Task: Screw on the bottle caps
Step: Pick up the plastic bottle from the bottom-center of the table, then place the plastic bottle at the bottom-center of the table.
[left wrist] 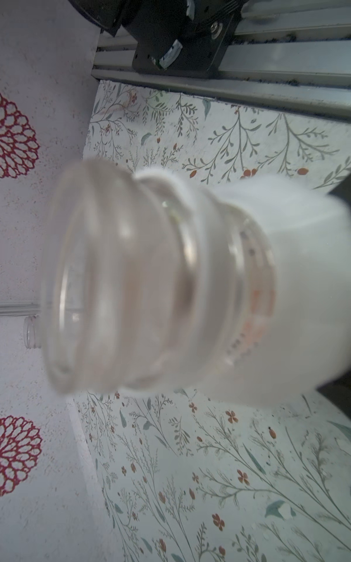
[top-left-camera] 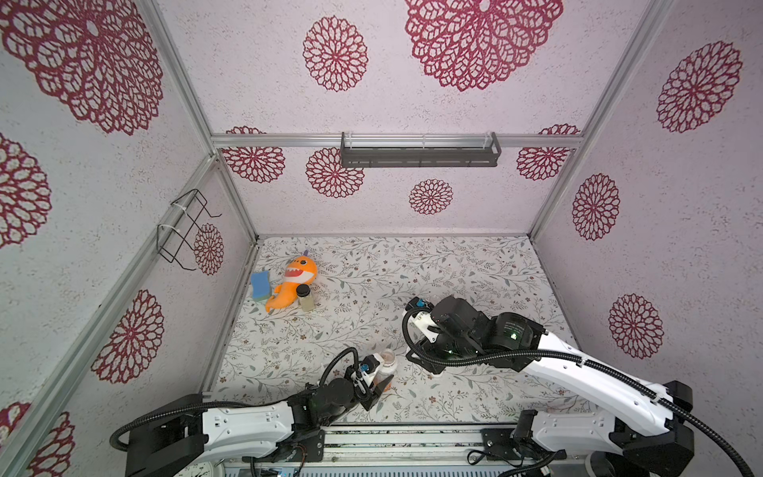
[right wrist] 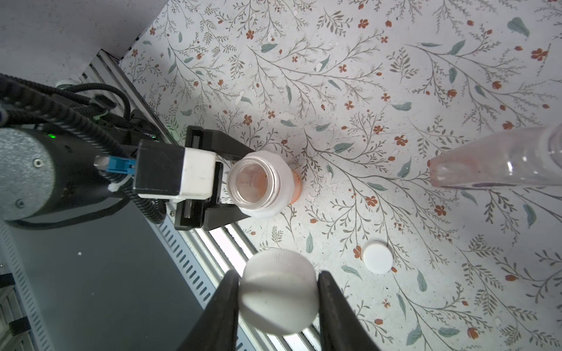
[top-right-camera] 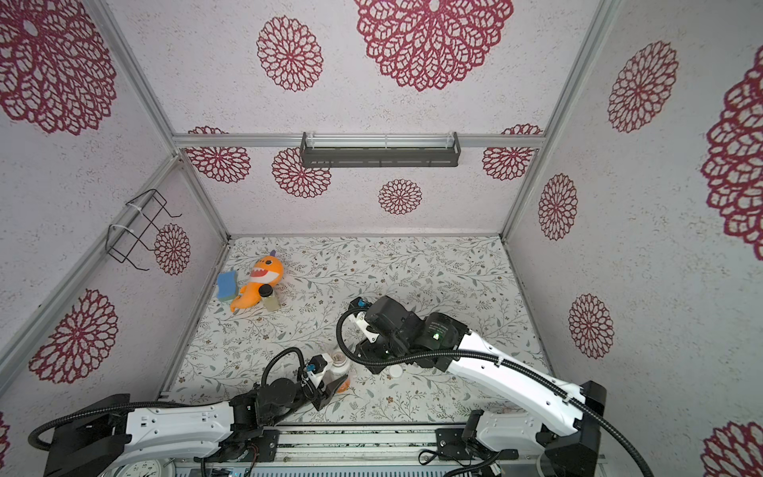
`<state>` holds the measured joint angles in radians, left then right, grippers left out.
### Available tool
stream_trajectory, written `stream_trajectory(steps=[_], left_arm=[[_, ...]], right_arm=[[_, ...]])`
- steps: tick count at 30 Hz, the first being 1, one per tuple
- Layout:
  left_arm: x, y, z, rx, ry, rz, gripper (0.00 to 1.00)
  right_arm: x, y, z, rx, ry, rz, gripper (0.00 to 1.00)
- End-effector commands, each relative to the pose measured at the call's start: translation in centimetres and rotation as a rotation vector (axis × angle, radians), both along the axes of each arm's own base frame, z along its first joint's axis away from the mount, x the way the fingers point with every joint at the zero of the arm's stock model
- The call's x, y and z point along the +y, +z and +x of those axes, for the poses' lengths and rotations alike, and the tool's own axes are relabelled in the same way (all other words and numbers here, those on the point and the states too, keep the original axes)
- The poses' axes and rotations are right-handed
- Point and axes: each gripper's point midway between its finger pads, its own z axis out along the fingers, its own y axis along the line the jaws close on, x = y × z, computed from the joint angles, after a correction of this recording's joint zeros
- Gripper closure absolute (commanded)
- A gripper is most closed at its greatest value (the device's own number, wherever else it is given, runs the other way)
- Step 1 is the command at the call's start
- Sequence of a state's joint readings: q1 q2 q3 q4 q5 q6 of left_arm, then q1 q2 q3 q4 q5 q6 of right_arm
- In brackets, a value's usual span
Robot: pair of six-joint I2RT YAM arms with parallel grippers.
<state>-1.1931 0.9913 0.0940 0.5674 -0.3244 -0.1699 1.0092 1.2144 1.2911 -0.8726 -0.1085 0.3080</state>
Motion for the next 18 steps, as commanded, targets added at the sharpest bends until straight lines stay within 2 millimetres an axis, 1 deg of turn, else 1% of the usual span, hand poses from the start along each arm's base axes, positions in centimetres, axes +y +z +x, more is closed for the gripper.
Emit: stream_trajectory(steps=[1,8,12,18], left_arm=[[-2.0,2.0,-0.9,-0.052,-0.094,-0.033,0.45],[-3.3,0.9,-1.8,-0.054,-0.164,0.012,0.45],[-3.8,1.0,-2.0,-0.07,-0.184,0.009,0.46],[-4.1,0.9,-2.4,-0.069,-0.207,-0.005,0.45]], right_arm=[[0.1,0.5,-1.0,0.029,0.056,-0.018,0.64],[0.7,-0.4,-1.4,0.049,0.089,-0.094,0.65],[1.3,-1.2,-1.6,0.056,0.105,-0.129,0.66],[1.2,-1.9,-1.3,0.062,0.091,-0.175,0.66]])
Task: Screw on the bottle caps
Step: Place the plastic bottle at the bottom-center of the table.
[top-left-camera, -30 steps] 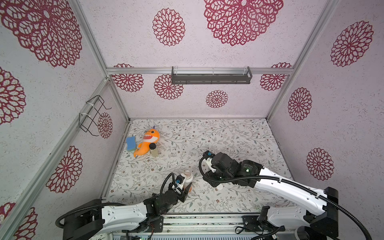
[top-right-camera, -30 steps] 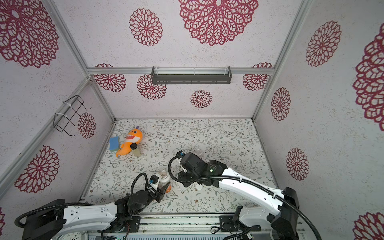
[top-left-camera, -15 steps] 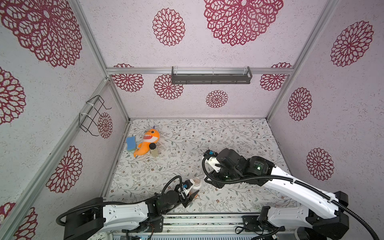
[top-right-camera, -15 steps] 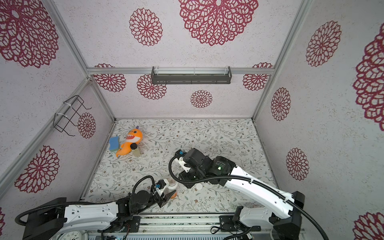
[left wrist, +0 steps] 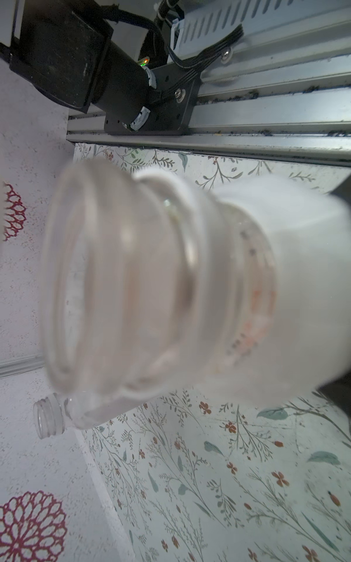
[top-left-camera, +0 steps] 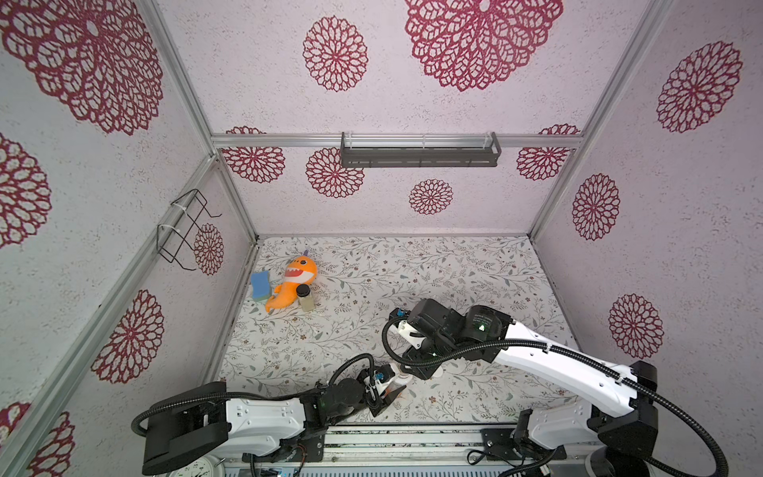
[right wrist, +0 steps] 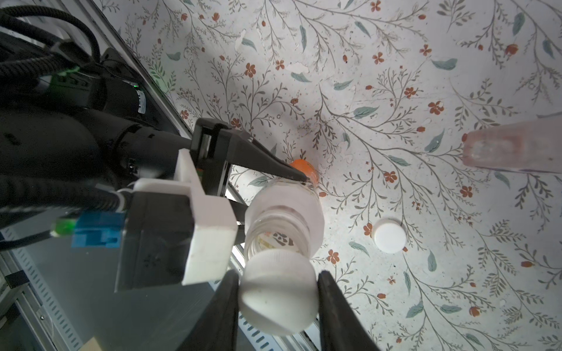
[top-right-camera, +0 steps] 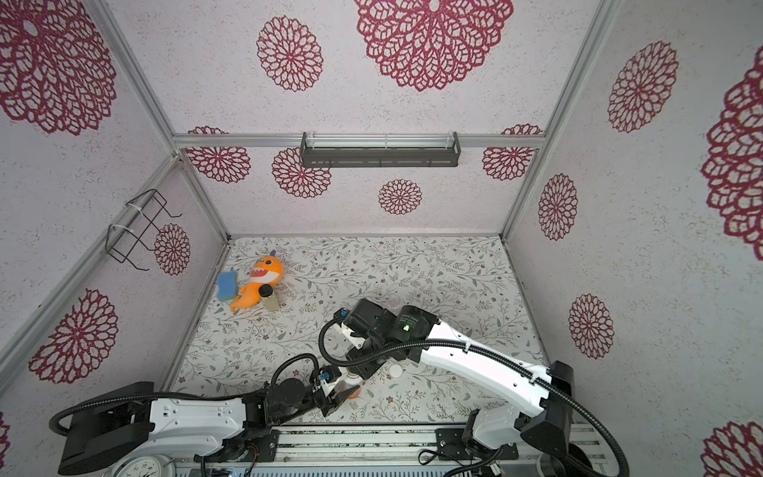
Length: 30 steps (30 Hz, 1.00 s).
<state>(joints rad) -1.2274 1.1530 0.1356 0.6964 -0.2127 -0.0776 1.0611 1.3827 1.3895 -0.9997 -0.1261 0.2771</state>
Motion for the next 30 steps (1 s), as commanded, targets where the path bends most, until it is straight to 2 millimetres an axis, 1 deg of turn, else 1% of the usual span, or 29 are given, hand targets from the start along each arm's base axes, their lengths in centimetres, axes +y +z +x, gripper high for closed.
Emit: stream_trajectory(steps=[1,12,17,23,30], left_arm=[[-0.8,1.1,-0.6,-0.026,-0.044,-0.041,0.46],[-1.3,0.0,-0.7,-0.019,-0.063,-0.025,0.44],[-1.5,-0.2,-0.7,-0.017,-0.065,-0.021,0.4],[-1.7,-0.3,-0.7,-0.009,-0.062,-0.026,0.31],[-1.6,-0.1,-0.6,-0.02,-0.014,-0.061,0.29]], right_arm=[[-0.4,0.9,0.2,-0.038,0.006,-0.019,0.66],[-0.4,0.3,0.2,-0.036,0.0,-0.074,0.66],[-0.6,-0.2,0.2,-0.029,-0.006,-0.088,0.66],[-0.5,-0.3,0.3,-0.028,-0.008,-0.091,0.66],[-0.5,-0.4,0.3,-0.026,-0.009,-0.095,0.66]])
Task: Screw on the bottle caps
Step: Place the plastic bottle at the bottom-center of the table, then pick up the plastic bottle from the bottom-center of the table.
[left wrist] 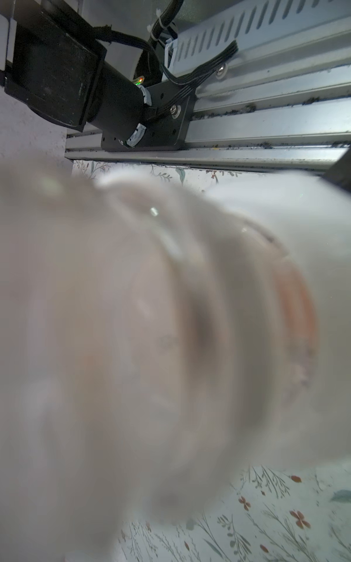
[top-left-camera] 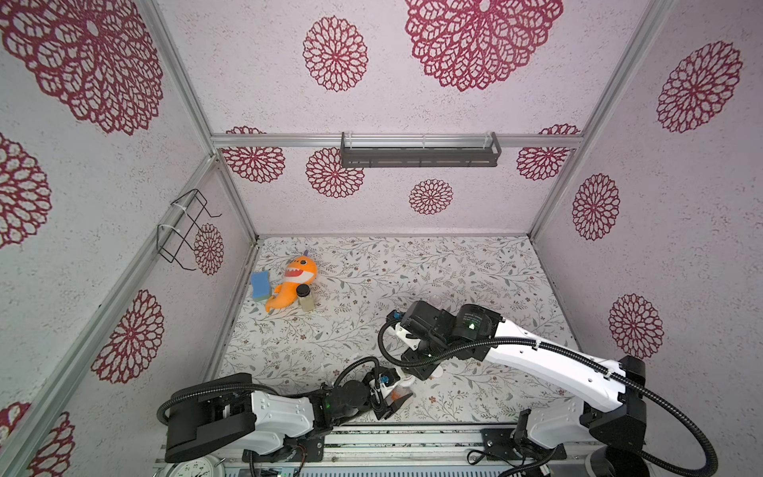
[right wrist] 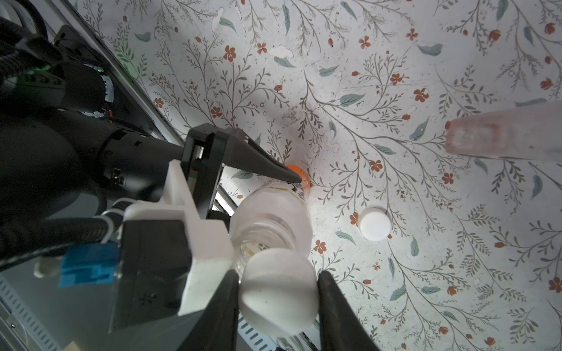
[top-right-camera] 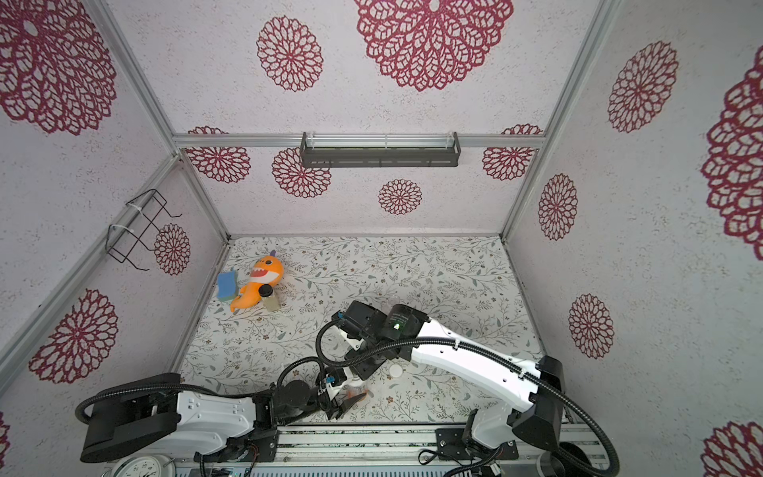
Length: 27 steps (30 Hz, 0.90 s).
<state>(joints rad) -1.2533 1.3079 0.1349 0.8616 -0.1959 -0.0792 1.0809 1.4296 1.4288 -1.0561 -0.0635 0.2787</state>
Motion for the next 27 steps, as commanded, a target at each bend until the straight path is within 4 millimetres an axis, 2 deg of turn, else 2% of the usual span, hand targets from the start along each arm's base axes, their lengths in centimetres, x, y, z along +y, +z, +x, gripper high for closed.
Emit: stream_trajectory(steps=[1,14,27], left_arm=[[-0.1,1.0,0.2,-0.026,0.042,-0.057,0.29],[0.7,1.3,0.5,-0.056,0.123,-0.092,0.27],[0.2,-0.3,0.2,-0.088,0.174,-0.089,0.2]], right_arm=[[-0.2,0.2,0.0,-0.007,0.001,-0.013,0.66],[0.0,0.7,0.0,-0.004,0.001,-0.02,0.66],[0.1,1.2,-0.1,-0.002,0.017,-0.045,0.66]])
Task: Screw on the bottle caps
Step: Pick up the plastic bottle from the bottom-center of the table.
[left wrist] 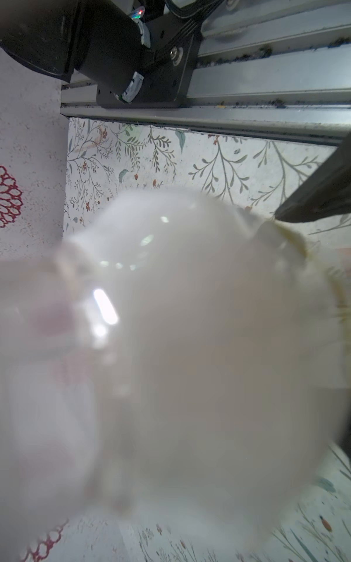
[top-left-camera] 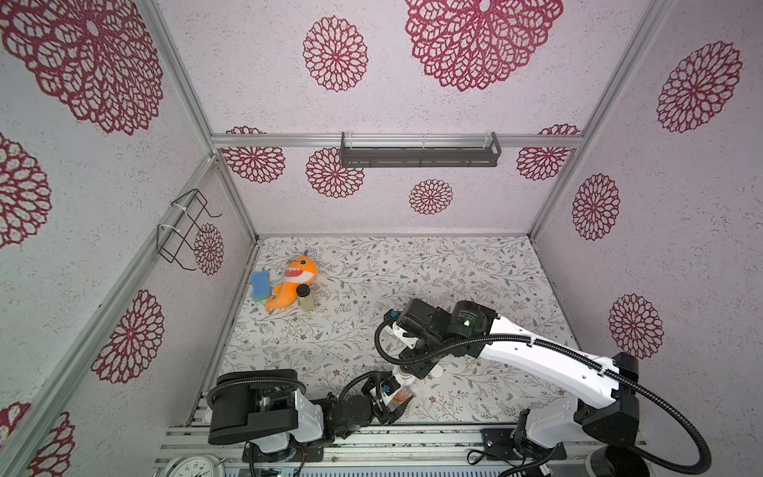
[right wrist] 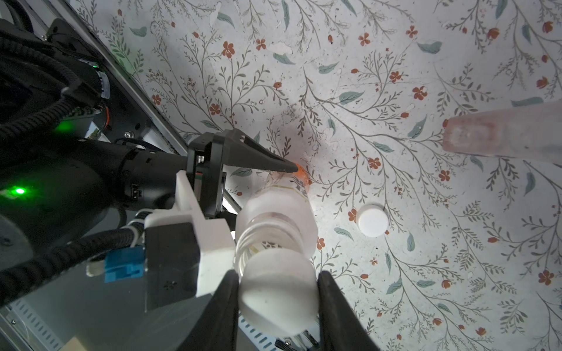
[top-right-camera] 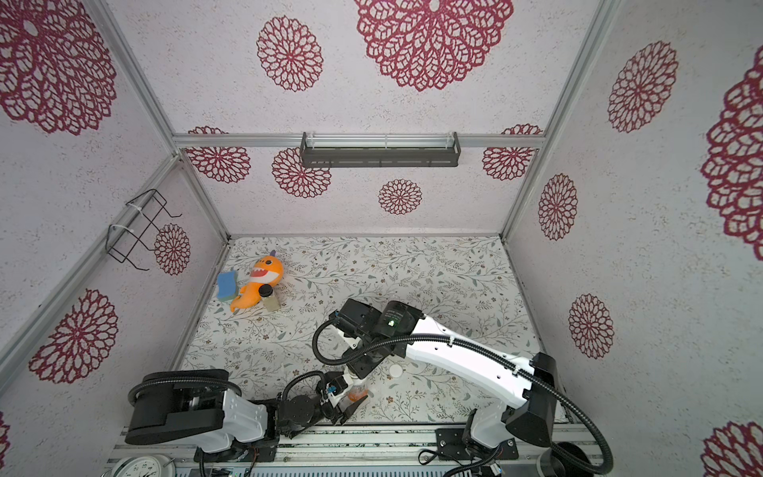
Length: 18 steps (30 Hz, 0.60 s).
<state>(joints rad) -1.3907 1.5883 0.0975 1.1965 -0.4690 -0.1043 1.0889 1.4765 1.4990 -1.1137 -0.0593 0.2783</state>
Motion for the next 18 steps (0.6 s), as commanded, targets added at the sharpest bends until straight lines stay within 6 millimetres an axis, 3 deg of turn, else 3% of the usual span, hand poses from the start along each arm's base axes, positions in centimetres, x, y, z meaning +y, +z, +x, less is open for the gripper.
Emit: stream_trajectory(steps=[1,18], left_arm=[[-0.21,1.48,0.32,-0.036,0.04,-0.079,0.2],[-0.7,0.62,0.26,-0.075,0.032,-0.074,0.37]], right_arm=[[-0.22,0.83,-0.03,-0.018,0.012,-0.014,0.66],[0.71,0.22,0.13,-0.009,0.008,-0.06,0.67]])
